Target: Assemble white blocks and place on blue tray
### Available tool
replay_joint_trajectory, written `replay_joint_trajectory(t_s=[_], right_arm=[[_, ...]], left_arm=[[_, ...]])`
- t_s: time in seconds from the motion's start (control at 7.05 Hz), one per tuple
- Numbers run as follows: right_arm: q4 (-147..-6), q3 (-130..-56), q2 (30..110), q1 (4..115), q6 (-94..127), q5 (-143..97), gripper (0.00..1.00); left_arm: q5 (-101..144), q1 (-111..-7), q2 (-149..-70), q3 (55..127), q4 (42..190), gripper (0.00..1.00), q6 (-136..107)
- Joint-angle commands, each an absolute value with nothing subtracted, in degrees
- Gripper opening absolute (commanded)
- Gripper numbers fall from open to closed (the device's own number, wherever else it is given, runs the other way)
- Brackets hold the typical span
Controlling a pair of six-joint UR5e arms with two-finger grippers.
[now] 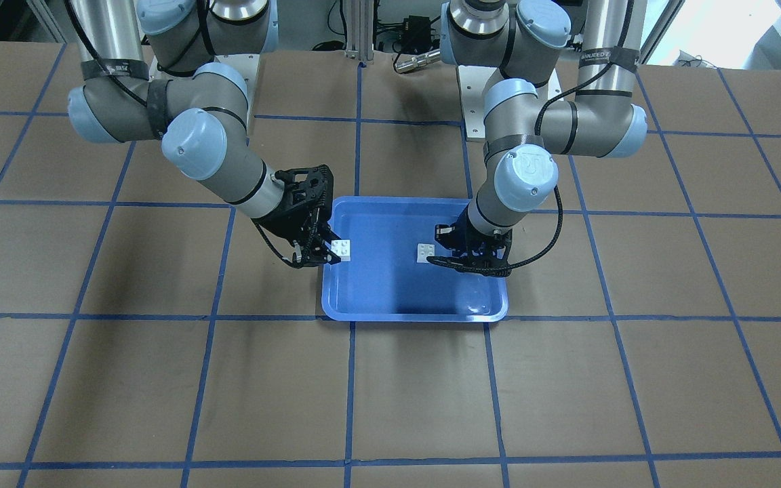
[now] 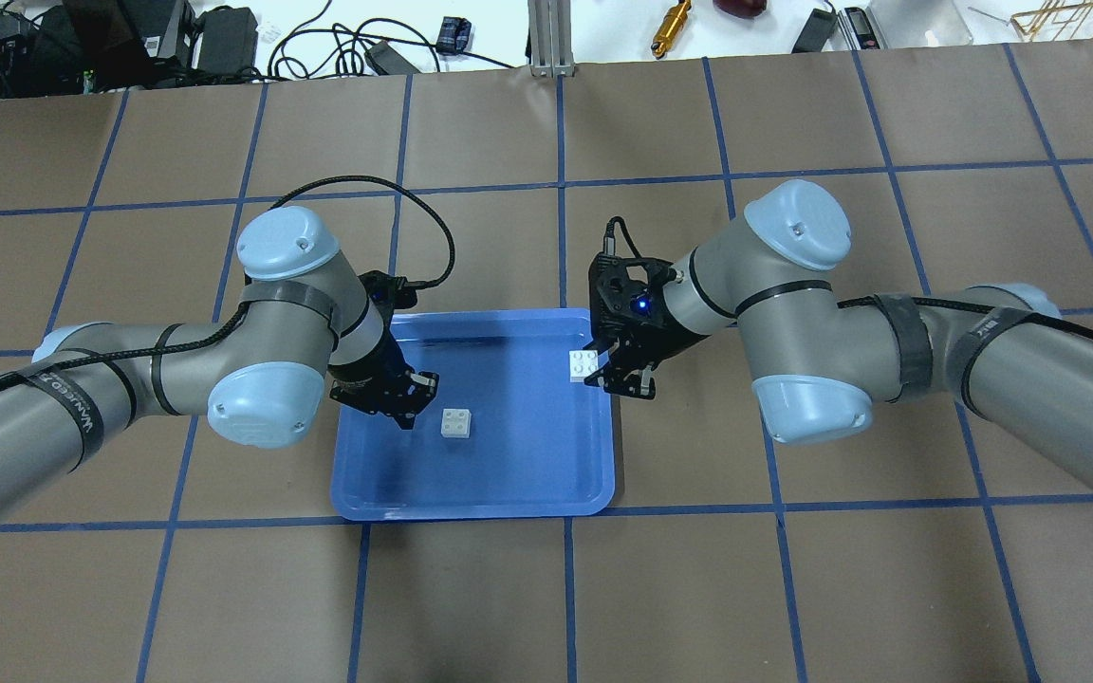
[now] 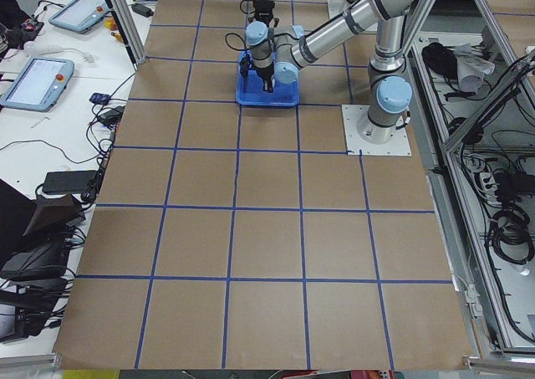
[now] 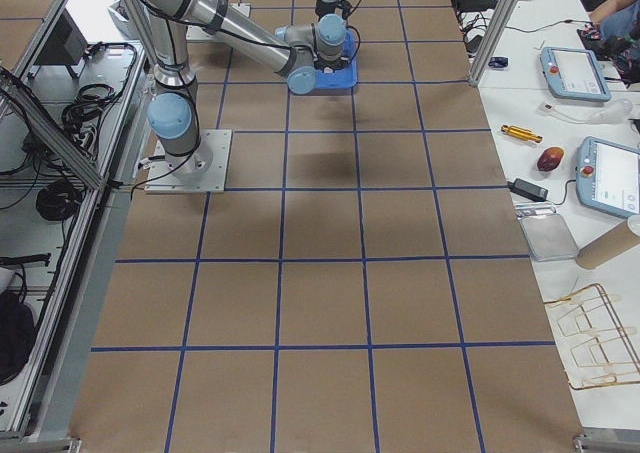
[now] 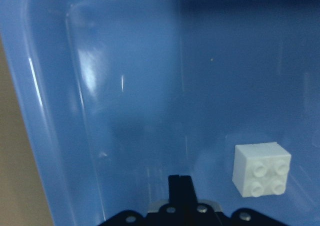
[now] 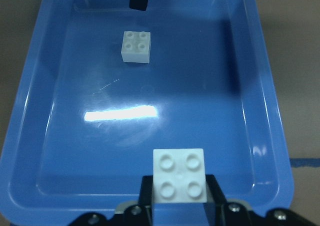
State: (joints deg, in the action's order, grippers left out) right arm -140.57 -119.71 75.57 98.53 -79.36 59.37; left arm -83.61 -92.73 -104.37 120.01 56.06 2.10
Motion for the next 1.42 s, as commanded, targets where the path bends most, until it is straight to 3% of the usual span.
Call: replay_joint_trajectory(t_s=[0.0, 1.28], right_arm=[[-147.02, -119.53, 71.99, 102.37, -74.37, 59.59, 0.0], [-155.21, -118.04, 65.13, 107.49, -66.18, 62.49, 0.0]], left_arm=[[-80.19, -93.16, -105.64, 120.15, 56.34, 0.0, 1.06], [-77.78, -92.99, -104.42, 121.9, 55.99, 0.0, 1.14]])
